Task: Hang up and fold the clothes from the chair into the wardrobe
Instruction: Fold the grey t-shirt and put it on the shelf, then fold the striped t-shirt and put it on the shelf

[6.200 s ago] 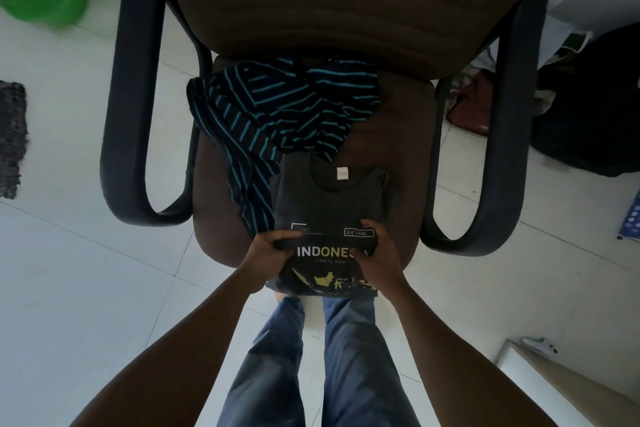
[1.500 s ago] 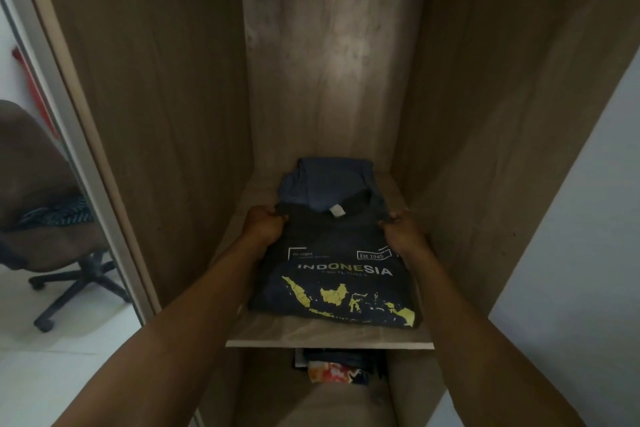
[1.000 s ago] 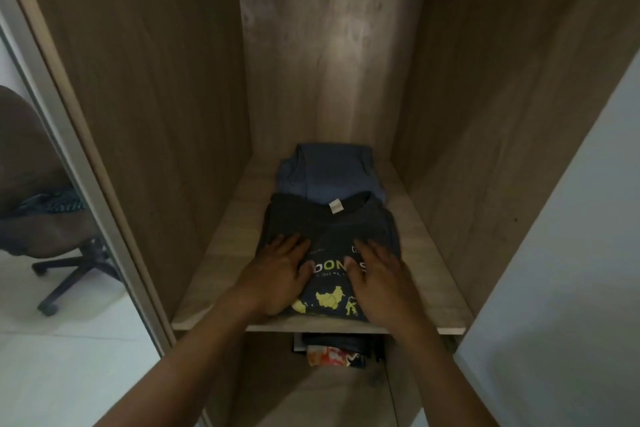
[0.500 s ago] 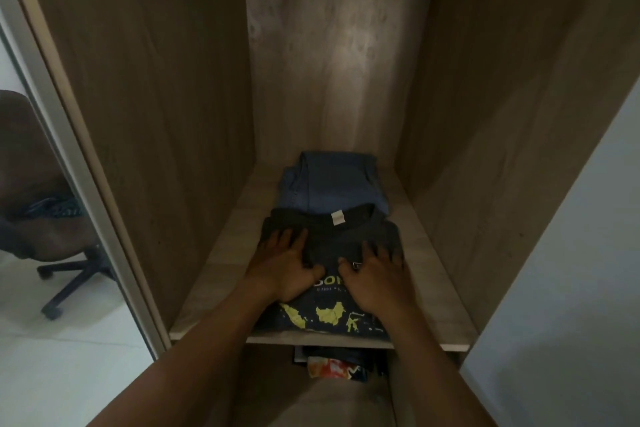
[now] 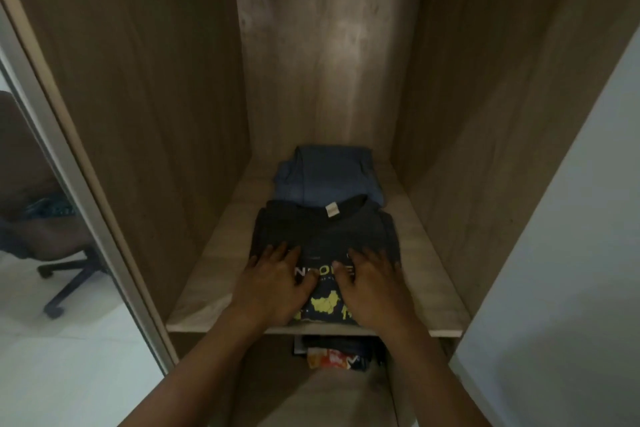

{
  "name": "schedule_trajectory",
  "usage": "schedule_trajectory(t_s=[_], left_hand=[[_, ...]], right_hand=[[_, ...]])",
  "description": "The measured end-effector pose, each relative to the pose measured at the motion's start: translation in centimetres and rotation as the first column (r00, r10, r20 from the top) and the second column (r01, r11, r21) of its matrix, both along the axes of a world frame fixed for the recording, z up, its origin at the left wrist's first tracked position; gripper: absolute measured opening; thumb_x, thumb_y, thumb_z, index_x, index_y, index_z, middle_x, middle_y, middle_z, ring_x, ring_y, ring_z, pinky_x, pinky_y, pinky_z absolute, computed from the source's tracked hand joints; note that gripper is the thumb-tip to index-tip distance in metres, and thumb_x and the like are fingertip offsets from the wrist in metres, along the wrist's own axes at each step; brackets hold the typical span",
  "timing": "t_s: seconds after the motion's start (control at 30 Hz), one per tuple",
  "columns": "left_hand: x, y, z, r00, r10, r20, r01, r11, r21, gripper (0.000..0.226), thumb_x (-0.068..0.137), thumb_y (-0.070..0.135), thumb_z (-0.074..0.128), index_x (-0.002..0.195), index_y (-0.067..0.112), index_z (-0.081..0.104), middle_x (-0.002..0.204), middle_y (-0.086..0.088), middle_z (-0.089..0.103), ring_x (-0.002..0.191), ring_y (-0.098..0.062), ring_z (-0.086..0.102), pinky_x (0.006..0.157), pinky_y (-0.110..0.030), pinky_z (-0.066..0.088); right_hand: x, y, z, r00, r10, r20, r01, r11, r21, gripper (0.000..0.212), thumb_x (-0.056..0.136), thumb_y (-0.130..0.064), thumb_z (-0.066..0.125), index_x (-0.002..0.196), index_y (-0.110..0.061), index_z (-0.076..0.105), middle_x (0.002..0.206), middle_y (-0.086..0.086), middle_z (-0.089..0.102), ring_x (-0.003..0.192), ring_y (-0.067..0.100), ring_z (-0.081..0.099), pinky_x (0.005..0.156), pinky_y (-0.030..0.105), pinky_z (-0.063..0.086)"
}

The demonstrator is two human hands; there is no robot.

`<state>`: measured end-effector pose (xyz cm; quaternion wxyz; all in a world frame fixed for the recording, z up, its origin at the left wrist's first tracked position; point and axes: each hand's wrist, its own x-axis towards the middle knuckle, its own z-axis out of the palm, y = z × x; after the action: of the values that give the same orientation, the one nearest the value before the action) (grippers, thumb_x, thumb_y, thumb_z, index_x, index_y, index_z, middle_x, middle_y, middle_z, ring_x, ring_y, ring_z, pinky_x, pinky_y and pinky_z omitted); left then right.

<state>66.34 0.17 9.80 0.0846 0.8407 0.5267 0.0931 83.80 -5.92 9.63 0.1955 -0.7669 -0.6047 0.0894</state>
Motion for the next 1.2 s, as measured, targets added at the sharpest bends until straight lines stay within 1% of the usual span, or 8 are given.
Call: schedule_trajectory(t_s=[0.17,0.3,0.4,0.5,0.67,0.83,0.97,1.2], left_hand=[[-0.1,0.0,-1.7,0.999,0.037,0.004,-0.037,0.997,0.07,0.095,0.077,0.077,-0.005,0.156,0.031,0.021,0.165,-0.001,0.02,0.152,-0.02,0.014,0.122,-0.041,0.018],[0.0,-0.2,-2.0,0.999,0.04,0.021,-0.042,0.993,0.11,0.091,0.081,0.076,-0.001,0.155,0.03,0.025,0.163,-0.003,0.025,0.15,-0.022,0.019,0.12,-0.041,0.022],[-0.2,-0.7,-2.1,0.995,0.062,0.08,-0.075,0.982,0.176,0.079,0.088,0.075,0.013,0.145,0.029,0.041,0.141,-0.002,0.041,0.129,-0.02,0.038,0.103,-0.037,0.041],[-0.4,-0.7,-2.2,0.995,0.069,0.07,-0.081,0.978,0.19,0.077,0.088,0.077,0.015,0.137,0.028,0.047,0.128,-0.001,0.047,0.118,-0.018,0.043,0.095,-0.036,0.043],[-0.8,-0.8,-1.6,0.997,0.02,0.069,-0.028,0.993,0.117,0.074,0.092,0.073,0.024,0.145,0.025,0.043,0.14,-0.006,0.045,0.129,-0.023,0.04,0.107,-0.041,0.039],[-5.8,-5.3,-0.3,0.981,-0.049,0.19,0.015,0.984,0.175,0.066,0.093,0.062,0.044,0.149,0.026,0.037,0.153,-0.002,0.034,0.139,-0.022,0.034,0.114,-0.039,0.033],[-13.5,-12.5,-0.6,0.968,0.114,0.224,-0.157,0.971,0.182,0.063,0.092,0.064,0.049,0.145,0.033,0.04,0.155,0.004,0.035,0.135,-0.019,0.043,0.104,-0.034,0.042],[-33.5,-30.8,-4.3,0.814,0.568,0.122,-0.574,0.818,0.023,0.068,0.091,0.067,0.047,0.148,0.031,0.037,0.158,0.005,0.033,0.141,-0.018,0.038,0.111,-0.041,0.039]], right_hand=[[0.9,0.5,-0.8,1.0,0.015,0.026,-0.015,1.0,0.023,0.063,0.1,-0.06,0.025,0.153,-0.026,0.032,0.162,0.0,0.029,0.151,0.021,0.018,0.123,0.042,0.016],[0.9,0.3,-1.5,0.999,-0.012,0.041,0.01,0.999,0.051,0.063,0.1,-0.059,0.024,0.153,-0.027,0.032,0.161,-0.001,0.03,0.15,0.021,0.019,0.122,0.04,0.019],[0.5,-0.3,-1.6,0.993,-0.055,0.105,0.036,0.983,0.18,0.06,0.097,-0.059,0.026,0.144,-0.027,0.045,0.143,0.003,0.046,0.133,0.02,0.039,0.105,0.037,0.04],[0.4,-0.4,-1.4,0.993,-0.043,0.106,0.025,0.987,0.16,0.054,0.098,-0.056,0.028,0.135,-0.026,0.054,0.134,0.002,0.052,0.121,0.018,0.047,0.096,0.034,0.042],[0.1,-0.6,-1.0,0.998,-0.035,0.058,0.025,0.986,0.166,0.054,0.095,-0.058,0.029,0.132,-0.027,0.055,0.132,0.003,0.055,0.122,0.019,0.05,0.102,0.042,0.044],[-2.8,-1.9,0.4,1.0,-0.024,-0.009,0.025,0.974,0.225,0.052,0.095,-0.056,0.035,0.134,-0.027,0.053,0.134,0.004,0.057,0.126,0.028,0.053,0.114,0.065,0.024],[-10.7,-6.6,1.0,0.997,0.06,0.057,-0.072,0.968,0.24,0.037,0.099,-0.045,0.046,0.129,-0.028,0.059,0.134,0.001,0.057,0.133,0.024,0.047,0.118,0.066,-0.001],[-30.2,-19.2,-3.5,0.847,0.525,-0.087,-0.532,0.842,-0.095,0.049,0.099,-0.056,0.043,0.141,-0.032,0.046,0.149,-0.003,0.045,0.14,0.021,0.039,0.12,0.056,0.019]])
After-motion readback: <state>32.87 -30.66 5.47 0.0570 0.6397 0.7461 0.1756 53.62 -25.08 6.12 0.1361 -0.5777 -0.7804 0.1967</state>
